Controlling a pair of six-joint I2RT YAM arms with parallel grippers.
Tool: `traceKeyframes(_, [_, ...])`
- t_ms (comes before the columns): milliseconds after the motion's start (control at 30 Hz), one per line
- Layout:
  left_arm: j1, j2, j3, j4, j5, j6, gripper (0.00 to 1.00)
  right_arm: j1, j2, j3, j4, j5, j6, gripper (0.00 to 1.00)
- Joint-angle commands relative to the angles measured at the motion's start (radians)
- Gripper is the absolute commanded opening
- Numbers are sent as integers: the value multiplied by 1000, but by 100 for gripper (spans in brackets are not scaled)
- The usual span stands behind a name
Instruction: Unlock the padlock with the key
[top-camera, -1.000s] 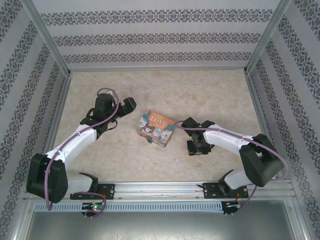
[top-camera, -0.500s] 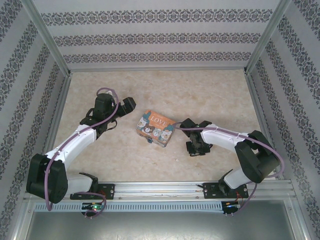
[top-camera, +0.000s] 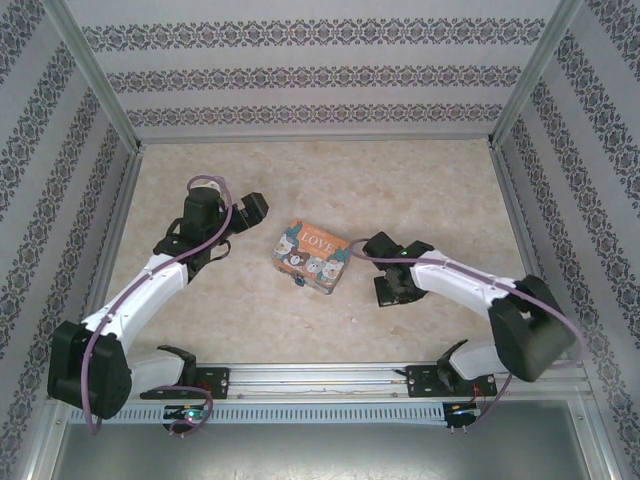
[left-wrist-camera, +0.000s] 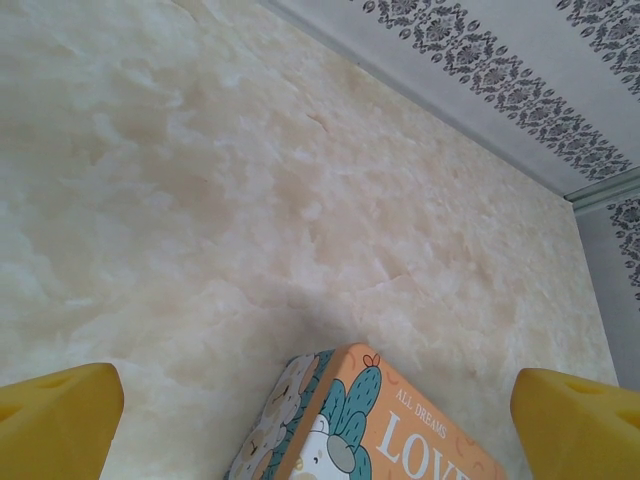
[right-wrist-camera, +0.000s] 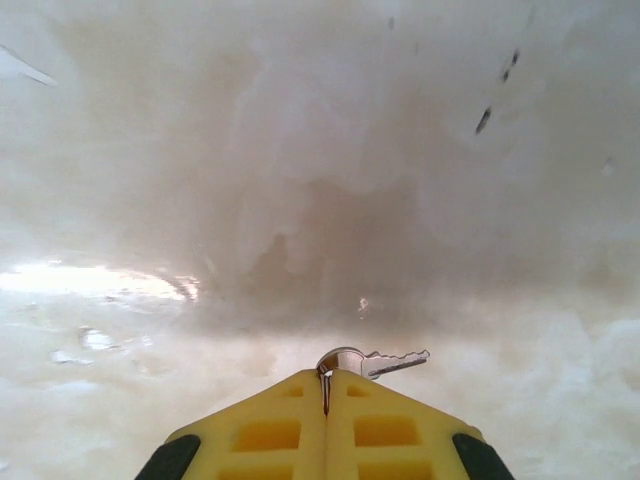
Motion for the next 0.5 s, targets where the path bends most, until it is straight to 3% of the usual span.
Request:
traceKeyframes(0, [16, -40, 36, -36, -12, 26, 99, 1, -101, 25, 36, 24, -72, 0])
traceKeyframes(300, [17, -63, 99, -40, 126, 17, 100, 0, -441, -52, 397, -77, -266, 0])
traceKeyframes(467, [13, -66, 106, 14, 242, -62, 98, -31, -619, -163, 725, -220, -198, 0])
